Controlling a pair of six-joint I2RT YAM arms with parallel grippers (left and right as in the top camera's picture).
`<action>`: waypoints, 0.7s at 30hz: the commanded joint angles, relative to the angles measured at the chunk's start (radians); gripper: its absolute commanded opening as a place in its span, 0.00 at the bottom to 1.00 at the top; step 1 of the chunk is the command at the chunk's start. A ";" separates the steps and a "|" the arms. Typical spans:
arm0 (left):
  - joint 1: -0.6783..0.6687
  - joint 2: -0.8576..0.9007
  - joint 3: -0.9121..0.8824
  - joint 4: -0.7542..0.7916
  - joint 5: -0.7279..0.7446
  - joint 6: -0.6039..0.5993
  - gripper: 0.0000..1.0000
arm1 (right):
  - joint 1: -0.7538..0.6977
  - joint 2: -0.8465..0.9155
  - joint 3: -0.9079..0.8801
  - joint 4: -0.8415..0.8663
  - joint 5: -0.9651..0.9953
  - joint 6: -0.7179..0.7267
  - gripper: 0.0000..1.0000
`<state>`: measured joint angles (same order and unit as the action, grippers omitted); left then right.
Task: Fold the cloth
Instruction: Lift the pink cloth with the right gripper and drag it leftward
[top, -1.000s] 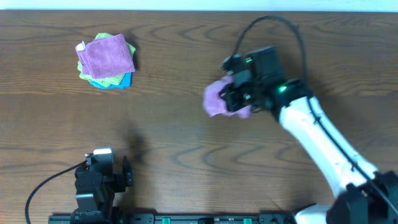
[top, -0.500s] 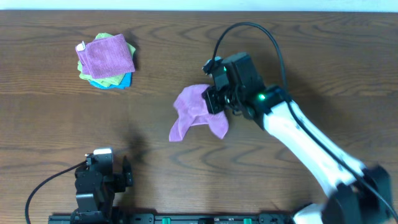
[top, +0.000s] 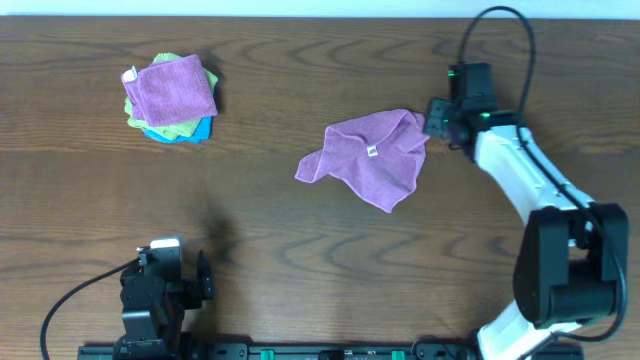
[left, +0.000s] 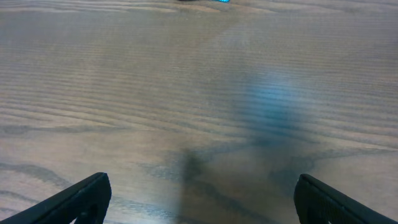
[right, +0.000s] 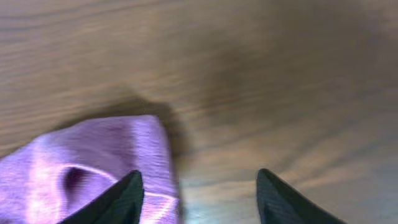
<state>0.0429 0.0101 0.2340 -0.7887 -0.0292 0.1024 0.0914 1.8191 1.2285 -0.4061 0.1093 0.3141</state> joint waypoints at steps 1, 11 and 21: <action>-0.005 -0.006 -0.003 -0.001 0.000 0.006 0.95 | -0.005 -0.037 0.004 -0.026 -0.080 0.000 0.62; -0.005 -0.006 -0.003 -0.001 0.001 0.006 0.95 | 0.043 -0.061 0.004 -0.077 -0.536 -0.018 0.64; -0.005 -0.006 -0.003 -0.001 0.001 0.006 0.95 | 0.146 -0.035 0.003 -0.103 -0.509 0.148 0.63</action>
<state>0.0429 0.0101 0.2340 -0.7887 -0.0292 0.1024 0.2153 1.7802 1.2285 -0.5060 -0.4019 0.3843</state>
